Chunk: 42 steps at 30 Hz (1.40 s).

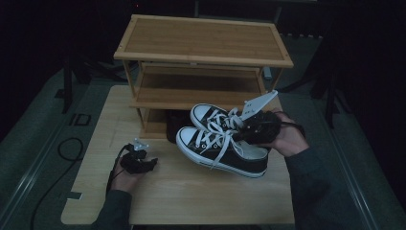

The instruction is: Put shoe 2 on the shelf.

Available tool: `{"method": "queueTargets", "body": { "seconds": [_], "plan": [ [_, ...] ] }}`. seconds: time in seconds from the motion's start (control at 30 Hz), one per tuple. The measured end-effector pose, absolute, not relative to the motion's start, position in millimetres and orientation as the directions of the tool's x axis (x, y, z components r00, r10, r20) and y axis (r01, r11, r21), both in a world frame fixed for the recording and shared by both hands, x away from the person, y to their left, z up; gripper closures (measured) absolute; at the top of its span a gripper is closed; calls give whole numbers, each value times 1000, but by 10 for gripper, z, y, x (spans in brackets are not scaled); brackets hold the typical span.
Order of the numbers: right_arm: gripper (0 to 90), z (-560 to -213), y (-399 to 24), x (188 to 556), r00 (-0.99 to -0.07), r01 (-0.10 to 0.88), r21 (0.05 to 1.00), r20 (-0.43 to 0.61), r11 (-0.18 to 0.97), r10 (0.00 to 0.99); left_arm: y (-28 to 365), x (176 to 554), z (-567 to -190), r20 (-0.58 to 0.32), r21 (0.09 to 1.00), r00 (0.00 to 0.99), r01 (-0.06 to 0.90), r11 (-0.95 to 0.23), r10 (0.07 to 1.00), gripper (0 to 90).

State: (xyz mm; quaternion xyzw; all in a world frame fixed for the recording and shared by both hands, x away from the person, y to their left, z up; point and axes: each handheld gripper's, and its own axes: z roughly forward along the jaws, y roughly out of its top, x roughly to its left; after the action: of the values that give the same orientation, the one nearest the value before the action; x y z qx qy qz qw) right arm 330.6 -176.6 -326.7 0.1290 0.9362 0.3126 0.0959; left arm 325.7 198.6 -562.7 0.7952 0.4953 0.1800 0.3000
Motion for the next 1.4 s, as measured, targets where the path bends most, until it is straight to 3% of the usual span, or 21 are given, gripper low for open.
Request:
{"method": "queueTargets", "body": {
  "seconds": [1.4],
  "plan": [
    [846,-3168,-1679,4136,-870,299,644,-119,704,478,2007,3239,-5629,-21,660,446,679,-322,895,461]
  ]
}}
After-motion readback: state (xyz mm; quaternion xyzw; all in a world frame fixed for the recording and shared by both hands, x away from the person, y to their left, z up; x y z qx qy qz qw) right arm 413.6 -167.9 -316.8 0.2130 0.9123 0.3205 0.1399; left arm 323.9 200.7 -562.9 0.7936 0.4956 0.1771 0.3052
